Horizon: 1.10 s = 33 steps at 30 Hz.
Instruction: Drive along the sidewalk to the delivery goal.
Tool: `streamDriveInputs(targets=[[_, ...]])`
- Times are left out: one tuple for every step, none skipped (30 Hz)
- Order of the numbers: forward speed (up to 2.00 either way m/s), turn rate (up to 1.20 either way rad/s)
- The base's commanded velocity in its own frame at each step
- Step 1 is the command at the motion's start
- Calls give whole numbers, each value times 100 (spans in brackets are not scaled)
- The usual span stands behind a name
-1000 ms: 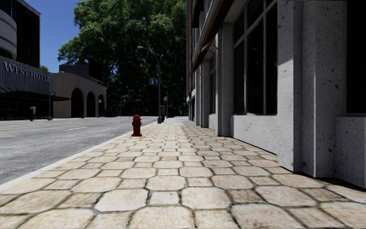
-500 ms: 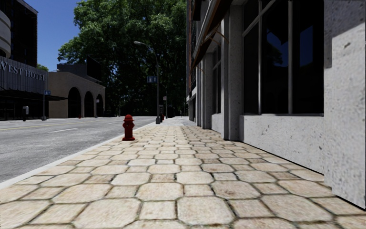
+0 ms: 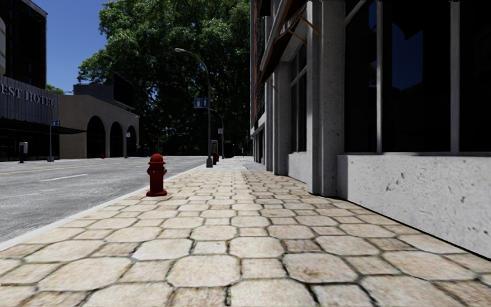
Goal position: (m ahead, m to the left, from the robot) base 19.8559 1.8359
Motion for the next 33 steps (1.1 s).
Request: streamDriveInputs(targets=[[200,0],[200,0],[200,0],[200,0],[200,0],[200,0],[200,0],[200,0],[200,0],[200,0],[200,0],[200,0],[200,0],[200,0],[200,0],[200,0],[200,0],[200,0],[200,0],[200,0],[200,0],[200,0],[200,0],[200,0],[200,0],[200,0],[200,0],[200,0],[200,0],[200,0],[200,0],[200,0],[200,0]])
